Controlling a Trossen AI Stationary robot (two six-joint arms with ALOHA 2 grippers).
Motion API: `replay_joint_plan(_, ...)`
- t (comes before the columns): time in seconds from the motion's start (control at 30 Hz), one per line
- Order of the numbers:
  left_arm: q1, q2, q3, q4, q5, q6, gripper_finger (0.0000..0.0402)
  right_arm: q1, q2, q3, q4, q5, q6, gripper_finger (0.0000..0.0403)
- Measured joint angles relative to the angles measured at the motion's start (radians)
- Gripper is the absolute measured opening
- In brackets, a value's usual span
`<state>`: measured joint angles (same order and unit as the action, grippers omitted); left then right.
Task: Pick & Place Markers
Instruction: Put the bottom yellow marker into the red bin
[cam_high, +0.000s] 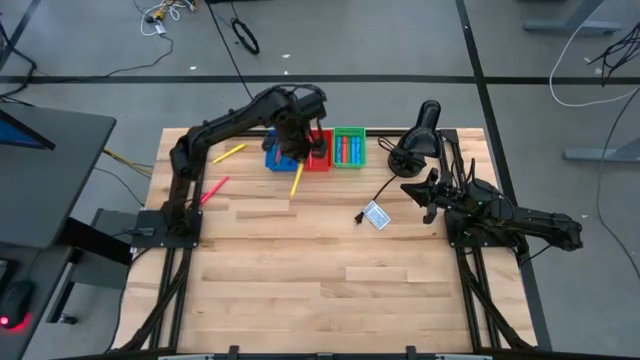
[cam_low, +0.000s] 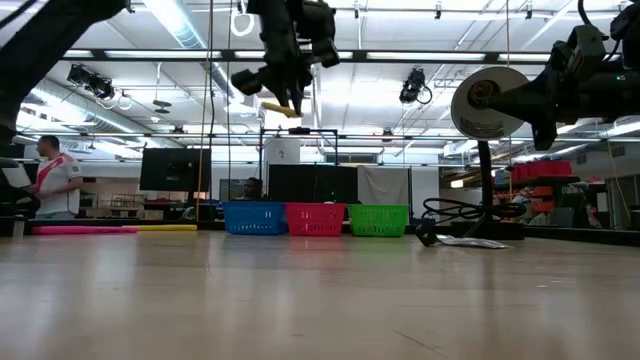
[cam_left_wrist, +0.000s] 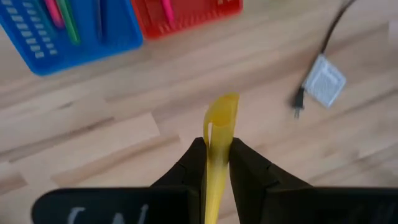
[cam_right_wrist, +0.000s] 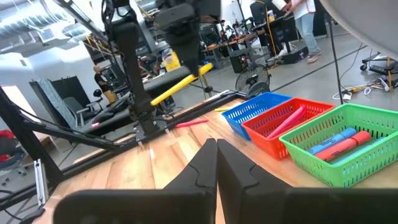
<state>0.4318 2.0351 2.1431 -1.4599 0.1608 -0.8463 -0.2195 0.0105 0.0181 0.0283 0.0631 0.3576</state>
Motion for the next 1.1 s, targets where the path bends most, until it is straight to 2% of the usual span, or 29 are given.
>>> replay_joint_plan(0.27,0.107,0.062,0.038,0.028,0.0,0.019,0.0051,0.0,0.0,0.0,0.0,0.0,0.0,0.0011)
replay_joint_plan(0.53,0.179,0.091,0.038,0.164,0.005,0.007,0.0051,0.0,0.0,0.0,0.0,0.0,0.0,0.0011)
replay_joint_plan(0.97,0.241,0.172,0.038,0.32,-0.034,-0.003,0.0051,0.0,0.0,0.0,-0.003,0.007,0.0,0.0011)
replay_joint_plan(1.1,0.247,0.205,0.037,0.348,-0.078,-0.006,0.0051,0.0,0.0,0.0,-0.004,0.007,0.0,0.0011)
